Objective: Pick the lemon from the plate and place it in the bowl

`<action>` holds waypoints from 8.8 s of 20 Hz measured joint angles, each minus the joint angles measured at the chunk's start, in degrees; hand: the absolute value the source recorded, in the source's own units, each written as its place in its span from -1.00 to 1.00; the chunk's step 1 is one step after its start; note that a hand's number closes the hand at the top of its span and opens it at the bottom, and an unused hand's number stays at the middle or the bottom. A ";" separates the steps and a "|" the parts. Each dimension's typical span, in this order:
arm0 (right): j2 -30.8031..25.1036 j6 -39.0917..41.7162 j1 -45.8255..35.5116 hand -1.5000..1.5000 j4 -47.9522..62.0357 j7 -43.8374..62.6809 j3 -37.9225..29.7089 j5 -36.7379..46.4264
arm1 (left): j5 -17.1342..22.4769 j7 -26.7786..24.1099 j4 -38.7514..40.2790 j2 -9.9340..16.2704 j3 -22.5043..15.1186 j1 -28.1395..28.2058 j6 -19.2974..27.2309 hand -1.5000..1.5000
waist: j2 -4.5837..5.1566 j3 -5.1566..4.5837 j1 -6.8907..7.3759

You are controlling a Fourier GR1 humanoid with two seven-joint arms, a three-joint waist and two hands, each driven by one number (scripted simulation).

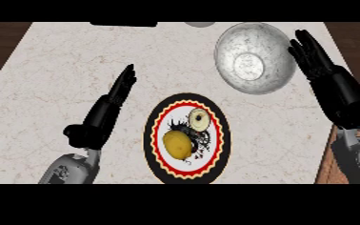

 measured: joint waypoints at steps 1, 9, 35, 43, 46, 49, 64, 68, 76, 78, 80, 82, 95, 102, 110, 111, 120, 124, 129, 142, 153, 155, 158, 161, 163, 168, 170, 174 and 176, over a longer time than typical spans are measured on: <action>0.60 0.15 -0.25 1.00 -0.26 0.34 1.74 1.10 | 0.25 -0.05 -0.21 0.22 0.45 0.57 -0.12 0.00 | -0.06 0.34 -0.06; 4.90 1.18 -0.14 -1.00 -2.69 -0.17 22.66 17.53 | -0.16 1.39 2.74 -0.01 3.84 1.27 3.53 0.00 | -0.60 1.15 0.82; 20.69 -2.48 2.66 -1.00 -12.71 20.89 32.13 39.92 | -2.26 5.00 2.46 -2.04 8.33 1.26 4.06 0.00 | -0.30 1.51 -1.08; 21.82 5.62 0.52 -1.00 -7.00 27.82 31.00 39.56 | -3.16 4.57 3.61 -3.27 9.25 1.00 2.91 0.00 | -0.23 1.55 -1.05; 22.68 6.62 0.11 -1.00 -3.21 25.45 29.85 39.65 | -3.74 4.31 3.54 -3.77 9.76 1.57 2.03 0.00 | -0.23 1.55 -1.01; 22.18 8.17 2.94 -1.00 -3.52 22.71 29.24 39.50 | -4.44 5.42 2.22 -4.15 10.49 1.91 1.51 0.00 | -0.24 1.56 -1.07; 24.92 10.50 8.48 -1.00 -3.27 14.81 25.12 34.73 | -7.60 6.88 -0.43 -6.90 12.45 3.84 -0.64 0.00 | -0.25 1.57 -1.09; 25.02 9.13 10.92 -1.00 -2.46 13.77 26.98 34.59 | -8.06 7.71 -1.30 -6.99 13.34 3.62 -1.30 0.00 | -0.26 1.56 -1.10; 25.49 6.12 10.22 -1.00 5.20 8.84 27.05 33.25 | -9.11 5.61 0.94 -8.54 14.32 3.80 -2.88 0.00 | -0.23 1.57 -1.08; 25.52 4.54 8.79 -1.00 7.56 8.36 27.87 32.69 | -9.63 5.99 1.17 -9.11 14.53 3.07 -2.72 0.00 | -0.23 1.57 -1.06; 25.54 3.27 8.20 -1.00 9.94 6.44 27.81 32.61 | -9.21 6.27 1.07 -8.52 15.57 2.68 -3.72 0.00 | -0.22 1.57 -1.05; 25.46 1.78 7.03 -1.00 13.79 4.19 27.75 33.89 | -10.39 6.37 0.65 -9.57 14.53 3.17 -2.81 0.00 | -0.24 1.57 -0.98; 25.55 -1.75 0.91 1.00 24.01 1.10 29.73 38.55 | -10.83 6.07 1.33 -10.18 15.59 2.78 -3.65 0.00 | -0.90 1.49 -0.87; 24.99 -1.57 -1.12 1.00 27.09 -4.74 33.98 43.27 | -10.74 5.87 0.16 -10.32 15.76 3.87 -4.08 0.00 | -0.91 1.60 -0.80; 25.56 -5.98 -1.08 1.00 27.55 -6.43 37.50 39.85 | -11.64 5.92 1.41 -10.92 15.95 3.00 -3.93 0.00 | -0.74 1.66 -0.88; 25.56 -7.81 -1.70 1.00 27.07 -4.63 37.73 38.58 | -11.33 5.91 1.66 -10.77 16.19 2.75 -4.27 0.00 | -0.61 1.65 -0.79; 25.57 -32.12 -13.28 1.00 24.91 9.84 32.79 33.58 | -11.28 6.83 1.63 -10.66 16.08 1.59 -4.71 0.00 | -0.18 1.59 0.30; 25.57 -40.13 -20.61 1.00 23.79 17.18 34.44 39.08 | -11.44 6.73 1.34 -10.91 15.88 2.08 -4.56 0.00 | -0.41 1.54 -0.03; 25.56 -41.26 -31.05 1.00 22.59 31.91 34.55 49.73 | -11.54 6.76 1.45 -11.16 16.12 2.47 -4.14 0.00 | -0.68 1.48 -0.81; 25.25 -27.83 -49.29 1.00 22.84 52.41 22.67 62.42 | -11.23 6.79 0.63 -10.35 17.07 2.86 -4.78 0.00 | -0.41 1.53 -0.94; 19.02 -21.41 -52.08 1.00 33.21 49.03 13.49 62.80 | -11.27 6.68 -0.28 -10.38 16.88 3.72 -5.26 0.00 | -0.18 1.54 -0.71; 17.30 -19.51 -51.81 1.00 35.60 48.08 13.52 63.50 | -11.35 6.30 0.16 -10.47 16.91 3.51 -5.23 0.00 | -0.14 1.53 -0.75; 15.28 -19.05 -50.24 1.00 38.87 45.05 12.98 64.46 | -12.04 5.97 1.62 -11.38 16.52 2.31 -4.45 0.00 | -0.06 1.54 -0.80; 13.07 -19.86 -48.89 1.00 42.62 41.60 10.96 64.69 | -12.55 5.64 1.28 -12.02 15.71 2.94 -4.18 0.00 | -0.04 1.55 -0.63; 11.90 -21.13 -48.08 1.00 45.37 38.78 9.33 64.56 | -12.81 5.89 0.68 -12.27 14.90 3.30 -3.76 0.00 | 0.00 1.56 -0.50; 9.54 -23.36 -45.82 1.00 51.43 32.53 6.40 64.85 | -12.34 6.53 0.85 -11.70 15.63 2.65 -4.41 0.00 | 0.02 1.56 -0.42; 9.44 -24.58 -44.82 1.00 53.59 30.78 5.18 64.83 | -12.27 7.76 -0.02 -11.60 15.64 2.24 -4.51 0.00 | 0.00 1.57 -0.41; 8.51 -24.91 -43.19 1.00 58.78 25.15 2.04 62.44 | -12.02 7.21 0.85 -11.50 16.28 1.78 -4.64 0.00 | 0.15 1.59 -0.24; 8.85 -25.14 -43.05 -1.00 60.72 23.10 -0.59 59.77 | -11.87 6.71 1.48 -11.46 16.38 1.75 -4.96 0.00 | 0.24 1.61 -0.07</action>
